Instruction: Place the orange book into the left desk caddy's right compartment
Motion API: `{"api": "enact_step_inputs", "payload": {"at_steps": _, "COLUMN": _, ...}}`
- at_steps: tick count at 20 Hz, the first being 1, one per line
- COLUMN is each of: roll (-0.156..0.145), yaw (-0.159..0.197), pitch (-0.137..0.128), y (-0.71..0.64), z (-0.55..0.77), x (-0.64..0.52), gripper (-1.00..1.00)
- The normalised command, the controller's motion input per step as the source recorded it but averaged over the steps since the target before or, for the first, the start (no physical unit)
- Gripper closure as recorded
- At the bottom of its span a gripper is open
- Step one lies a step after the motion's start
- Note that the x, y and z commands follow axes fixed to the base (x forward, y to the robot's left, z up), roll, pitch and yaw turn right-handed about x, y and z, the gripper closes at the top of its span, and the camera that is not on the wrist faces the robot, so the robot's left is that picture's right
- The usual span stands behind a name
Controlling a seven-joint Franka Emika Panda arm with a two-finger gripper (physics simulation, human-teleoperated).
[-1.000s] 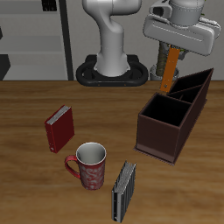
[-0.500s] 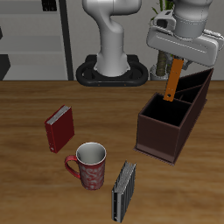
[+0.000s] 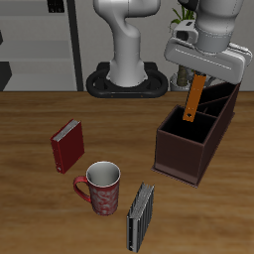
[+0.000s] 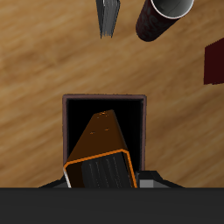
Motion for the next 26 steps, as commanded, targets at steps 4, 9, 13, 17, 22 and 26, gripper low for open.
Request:
{"api": "enact_step_inputs", "payload": {"at_steps": 4, "roll": -0.026, "yaw": 0.006, "pitch": 0.005, "y": -0.08, "z": -0.09, "x": 0.12, "gripper": 1.00}}
{"api": "enact_step_inputs", "payload": {"at_steps": 9, "roll": 0.006, "yaw": -0.003, "pitch": 0.025, "y": -0.02, "z": -0.16, "x": 0.07, "gripper": 1.00}}
{"api": "enact_step_inputs", "payload": {"at_steps": 13, "roll": 0.009, "yaw": -0.021, "pitch": 0.036, "y": 0.06, "z": -0.26, "x": 0.01, "gripper": 1.00}}
{"api": "enact_step_inputs", "payload": {"at_steps": 17, "roll": 0.033, "yaw": 0.019, "pitch": 0.026, "y": 0.12, "z": -0.35, "x": 0.00, "gripper": 1.00}}
{"api": "enact_step_inputs", "payload": {"at_steps": 22, "roll": -0.021, "yaw": 0.029, "pitch": 0.028, "y": -0.07, "z": -0.31, "x": 0.13, "gripper": 1.00}}
{"api": "enact_step_inputs", "payload": {"at_steps": 26, "roll": -0.020, "yaw": 0.015, "pitch": 0.040, "y": -0.11, "z": -0.27, "x": 0.12, "gripper": 1.00}}
